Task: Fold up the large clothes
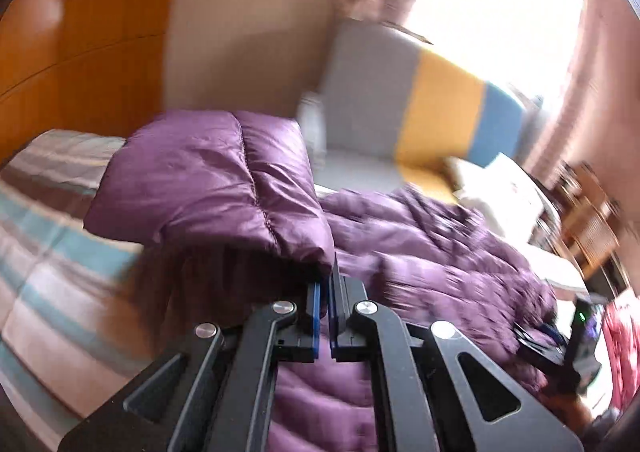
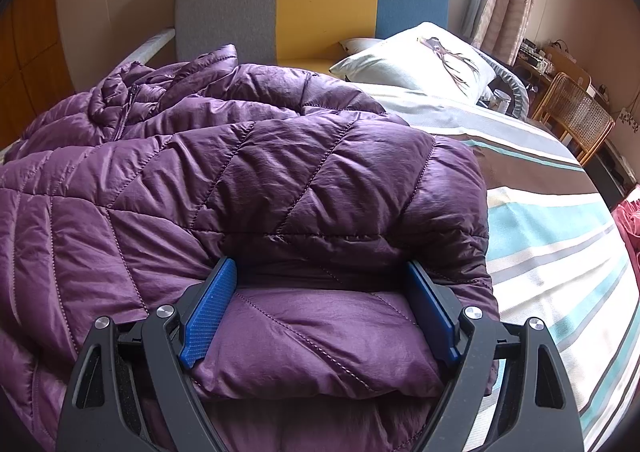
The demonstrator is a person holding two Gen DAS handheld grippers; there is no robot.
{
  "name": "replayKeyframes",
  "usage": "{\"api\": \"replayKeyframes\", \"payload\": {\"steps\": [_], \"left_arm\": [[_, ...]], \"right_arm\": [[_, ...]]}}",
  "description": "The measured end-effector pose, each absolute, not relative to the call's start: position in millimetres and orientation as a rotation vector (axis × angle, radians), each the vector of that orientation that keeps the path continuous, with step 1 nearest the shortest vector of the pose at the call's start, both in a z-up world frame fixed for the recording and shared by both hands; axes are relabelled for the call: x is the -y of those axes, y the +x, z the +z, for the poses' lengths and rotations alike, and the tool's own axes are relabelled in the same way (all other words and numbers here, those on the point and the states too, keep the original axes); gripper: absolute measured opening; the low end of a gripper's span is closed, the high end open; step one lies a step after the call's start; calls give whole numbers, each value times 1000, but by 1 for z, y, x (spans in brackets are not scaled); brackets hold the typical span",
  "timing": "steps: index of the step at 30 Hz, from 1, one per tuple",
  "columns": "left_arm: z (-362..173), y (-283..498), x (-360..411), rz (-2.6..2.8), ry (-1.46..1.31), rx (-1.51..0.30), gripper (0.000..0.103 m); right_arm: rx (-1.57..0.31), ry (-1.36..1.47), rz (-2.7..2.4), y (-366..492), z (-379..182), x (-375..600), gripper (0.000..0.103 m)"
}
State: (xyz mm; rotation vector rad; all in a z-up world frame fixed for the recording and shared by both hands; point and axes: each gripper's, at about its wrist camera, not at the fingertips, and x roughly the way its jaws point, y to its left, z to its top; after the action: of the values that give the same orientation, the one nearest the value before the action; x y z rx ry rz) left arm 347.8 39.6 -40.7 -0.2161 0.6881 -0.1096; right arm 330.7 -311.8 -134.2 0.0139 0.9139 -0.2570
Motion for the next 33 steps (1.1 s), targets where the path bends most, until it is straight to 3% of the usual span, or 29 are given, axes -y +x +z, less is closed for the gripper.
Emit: {"api": "replayKeyframes", "payload": {"steps": [10, 15, 20, 23, 33], "left_arm": [[-68, 337, 52, -344, -143, -782, 7], [-79, 329, 52, -372, -169, -808, 31], [-80, 311, 35, -392, -210, -795, 45], [-79, 299, 21, -386, -226, -785, 43], [-91, 299, 16, -295, -200, -803, 40]], "right_arm": [[-914, 24, -251, 330, -136, 314, 84], [-914, 27, -250, 330, -136, 316, 84], [-914, 30, -248, 330, -134, 316, 84], [-892, 57, -239, 327, -126, 318, 84], [-803, 94, 60, 308, -86, 255, 69]]}}
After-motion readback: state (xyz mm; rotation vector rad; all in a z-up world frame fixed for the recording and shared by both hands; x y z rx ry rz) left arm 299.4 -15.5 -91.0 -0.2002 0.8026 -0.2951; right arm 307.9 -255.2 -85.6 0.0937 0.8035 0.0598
